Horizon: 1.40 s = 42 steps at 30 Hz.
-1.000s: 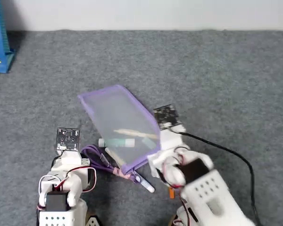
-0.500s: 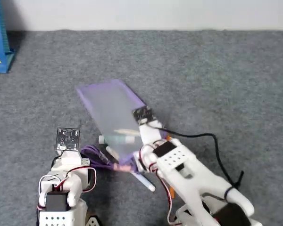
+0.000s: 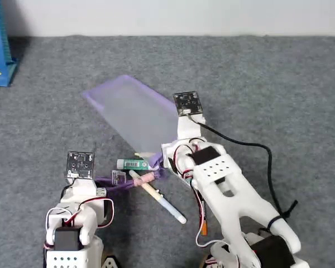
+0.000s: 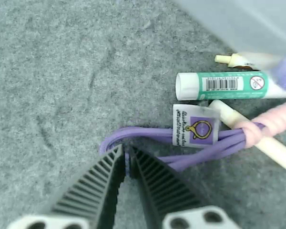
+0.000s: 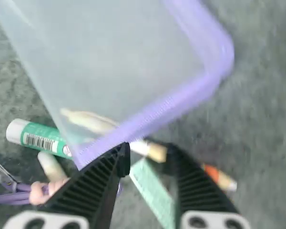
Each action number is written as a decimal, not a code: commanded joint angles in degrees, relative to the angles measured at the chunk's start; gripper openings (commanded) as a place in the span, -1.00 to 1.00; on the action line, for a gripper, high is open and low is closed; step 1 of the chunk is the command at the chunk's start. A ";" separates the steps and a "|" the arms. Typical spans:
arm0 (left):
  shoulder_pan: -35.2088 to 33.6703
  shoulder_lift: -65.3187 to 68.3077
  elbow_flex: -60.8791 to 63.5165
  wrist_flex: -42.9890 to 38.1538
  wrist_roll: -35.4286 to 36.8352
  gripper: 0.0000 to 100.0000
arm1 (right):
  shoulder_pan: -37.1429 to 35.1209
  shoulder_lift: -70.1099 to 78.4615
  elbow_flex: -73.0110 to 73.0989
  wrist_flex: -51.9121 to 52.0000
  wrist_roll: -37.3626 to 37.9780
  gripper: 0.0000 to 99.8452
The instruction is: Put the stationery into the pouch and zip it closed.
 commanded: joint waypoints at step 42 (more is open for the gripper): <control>-0.35 -0.62 -0.57 0.26 -0.18 -0.97 | -14.73 21.32 -18.64 2.95 -24.62 -0.56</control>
